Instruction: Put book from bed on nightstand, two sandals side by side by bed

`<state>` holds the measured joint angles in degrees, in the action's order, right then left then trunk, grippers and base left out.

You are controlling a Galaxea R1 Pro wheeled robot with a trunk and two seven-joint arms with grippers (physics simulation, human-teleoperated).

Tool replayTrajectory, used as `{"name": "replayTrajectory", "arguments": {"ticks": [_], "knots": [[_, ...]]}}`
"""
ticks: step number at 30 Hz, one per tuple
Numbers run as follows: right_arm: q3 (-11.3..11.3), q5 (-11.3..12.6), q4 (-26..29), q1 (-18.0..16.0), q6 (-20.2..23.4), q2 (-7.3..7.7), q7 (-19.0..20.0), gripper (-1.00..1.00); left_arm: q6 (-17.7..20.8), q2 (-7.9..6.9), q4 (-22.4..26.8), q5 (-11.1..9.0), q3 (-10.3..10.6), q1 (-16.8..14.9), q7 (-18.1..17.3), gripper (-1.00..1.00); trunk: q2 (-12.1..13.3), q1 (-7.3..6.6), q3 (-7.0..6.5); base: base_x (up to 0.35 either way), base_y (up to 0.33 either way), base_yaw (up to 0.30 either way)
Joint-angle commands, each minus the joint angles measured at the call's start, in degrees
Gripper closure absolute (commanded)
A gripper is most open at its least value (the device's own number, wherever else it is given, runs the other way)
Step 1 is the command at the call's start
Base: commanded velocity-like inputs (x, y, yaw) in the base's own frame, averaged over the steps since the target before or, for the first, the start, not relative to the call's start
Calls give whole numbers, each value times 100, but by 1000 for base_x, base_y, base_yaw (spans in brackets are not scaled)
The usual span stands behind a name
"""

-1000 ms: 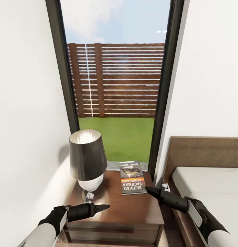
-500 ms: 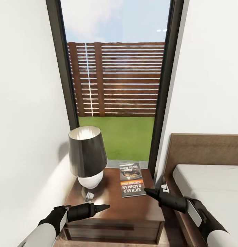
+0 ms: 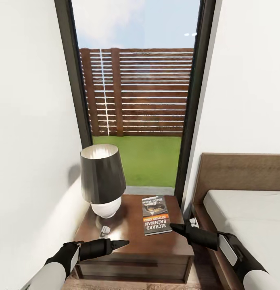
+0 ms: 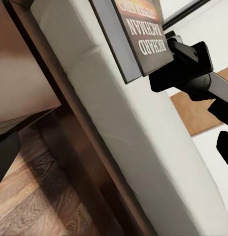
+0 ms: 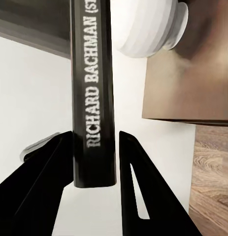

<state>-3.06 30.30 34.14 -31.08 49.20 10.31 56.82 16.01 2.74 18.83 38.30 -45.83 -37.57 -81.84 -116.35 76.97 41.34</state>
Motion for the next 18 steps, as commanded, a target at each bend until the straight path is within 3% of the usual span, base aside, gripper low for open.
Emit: {"name": "replayTrajectory", "arguments": {"ticks": [1, 6, 18], "knots": [[-9, 6, 0, -4, 28, -1, 15, 100, 60, 7, 12, 60, -49, -5, -34, -100, -44, 22, 24, 0, 0, 0], [-8, 3, 4, -4, 28, -5, 7, 100, 60, 10, 8, 63, -49, -5, -34, -100, -245, 132, 114, 0, 0, 0], [-1, 2, 5, -4, 28, -12, 5, 100, 60, 7, 7, 55, -49, -5, -34, -100, -245, 132, 114, 0, 0, 0]]}}
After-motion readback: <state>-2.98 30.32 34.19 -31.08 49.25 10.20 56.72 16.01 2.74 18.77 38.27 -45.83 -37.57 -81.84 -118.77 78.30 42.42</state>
